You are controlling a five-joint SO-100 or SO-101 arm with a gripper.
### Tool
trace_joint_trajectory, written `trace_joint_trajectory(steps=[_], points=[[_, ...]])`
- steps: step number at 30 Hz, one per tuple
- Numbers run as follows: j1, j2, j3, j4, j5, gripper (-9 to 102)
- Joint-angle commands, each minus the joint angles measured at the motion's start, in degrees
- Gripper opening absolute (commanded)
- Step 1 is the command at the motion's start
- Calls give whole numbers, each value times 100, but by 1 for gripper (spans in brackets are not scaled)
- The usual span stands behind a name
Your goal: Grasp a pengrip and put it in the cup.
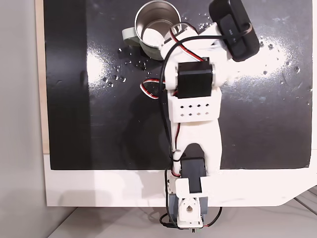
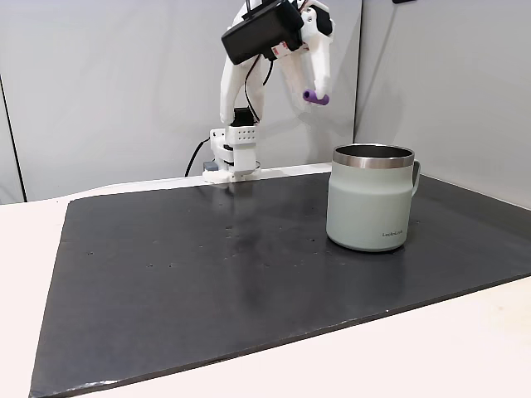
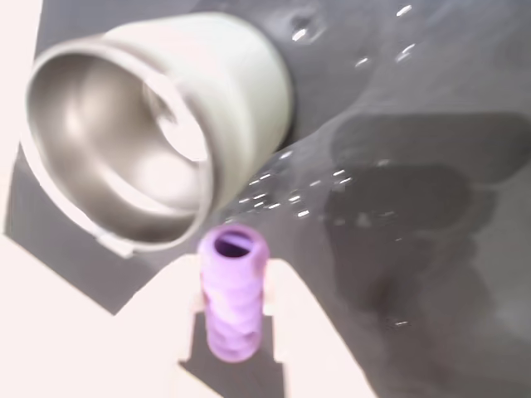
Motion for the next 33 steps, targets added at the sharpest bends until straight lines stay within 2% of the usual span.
trace_joint_trajectory(steps=[1,16,29,30,33], points=[[-105,-457,-949,167,387,0],[-290,-3155,-3937,176,958,0],[-642,-3753,-4342,-158,1143,1],[-642,-3753,-4342,-123,1160,2],[-606,-3753,-4368,-9,1169,18]])
